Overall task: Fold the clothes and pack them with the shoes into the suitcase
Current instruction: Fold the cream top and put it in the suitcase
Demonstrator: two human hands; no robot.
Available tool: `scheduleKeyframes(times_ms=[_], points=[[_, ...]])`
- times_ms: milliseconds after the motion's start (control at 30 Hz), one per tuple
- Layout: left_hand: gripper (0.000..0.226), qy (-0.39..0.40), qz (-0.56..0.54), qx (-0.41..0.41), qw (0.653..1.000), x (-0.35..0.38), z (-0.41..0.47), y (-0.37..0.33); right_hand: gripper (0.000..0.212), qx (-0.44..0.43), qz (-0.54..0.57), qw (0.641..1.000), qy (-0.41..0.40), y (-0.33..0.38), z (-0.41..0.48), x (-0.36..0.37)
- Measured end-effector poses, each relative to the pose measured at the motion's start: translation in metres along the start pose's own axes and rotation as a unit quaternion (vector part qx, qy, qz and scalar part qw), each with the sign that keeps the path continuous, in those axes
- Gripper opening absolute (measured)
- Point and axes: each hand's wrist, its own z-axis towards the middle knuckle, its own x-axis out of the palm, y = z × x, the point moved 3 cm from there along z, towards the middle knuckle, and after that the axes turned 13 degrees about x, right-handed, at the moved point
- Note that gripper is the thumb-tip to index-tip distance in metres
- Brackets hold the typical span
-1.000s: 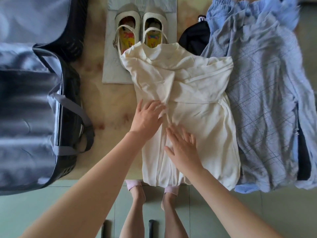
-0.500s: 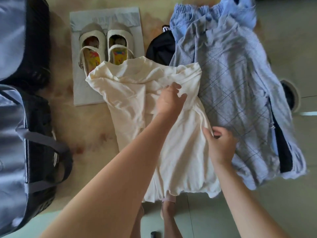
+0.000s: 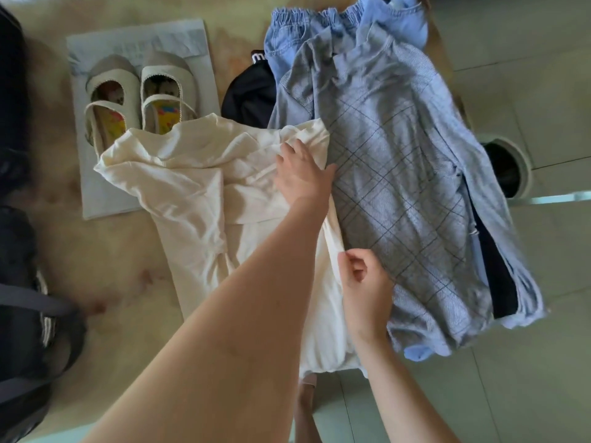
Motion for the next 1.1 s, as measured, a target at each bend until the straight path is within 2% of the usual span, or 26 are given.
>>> scheduleKeyframes(times_ms=[167, 333, 500, 600, 767, 867, 967, 1100], points=[[0.036, -0.042, -0.05, -0.002, 0.998, -0.001, -0.002, 0.006, 0.004, 0.017, -0.026, 1.0, -0.001, -0.004, -0.007, -0.001], [0.033, -0.101, -0.153, -0.041, 0.982, -0.014, -0.009, 0.01, 0.003, 0.003, -0.039, 0.999, -0.011, -0.004, -0.011, -0.002], [0.029, -0.168, -0.316, -0.114, 0.927, -0.03, -0.026, 0.018, 0.008, -0.014, -0.059, 0.998, 0.013, 0.0, -0.021, 0.0], [0.024, -0.194, -0.388, -0.144, 0.889, -0.048, -0.033, 0.042, 0.007, -0.063, -0.067, 0.996, 0.004, 0.012, -0.045, 0.007], [0.023, -0.208, -0.427, -0.19, 0.859, -0.075, -0.048, 0.105, 0.006, -0.153, -0.082, 0.985, 0.023, 0.026, -0.101, 0.04], [0.024, -0.19, -0.426, -0.216, 0.858, -0.079, -0.055, 0.141, 0.014, -0.169, -0.109, 0.979, 0.044, 0.021, -0.118, 0.063], [0.02, -0.187, -0.398, -0.205, 0.874, -0.084, -0.055, 0.161, 0.026, -0.198, -0.146, 0.968, 0.058, 0.02, -0.125, 0.082], [0.013, -0.172, -0.371, -0.192, 0.892, -0.087, -0.054, 0.171, 0.026, -0.229, -0.181, 0.954, 0.062, 0.021, -0.13, 0.095]])
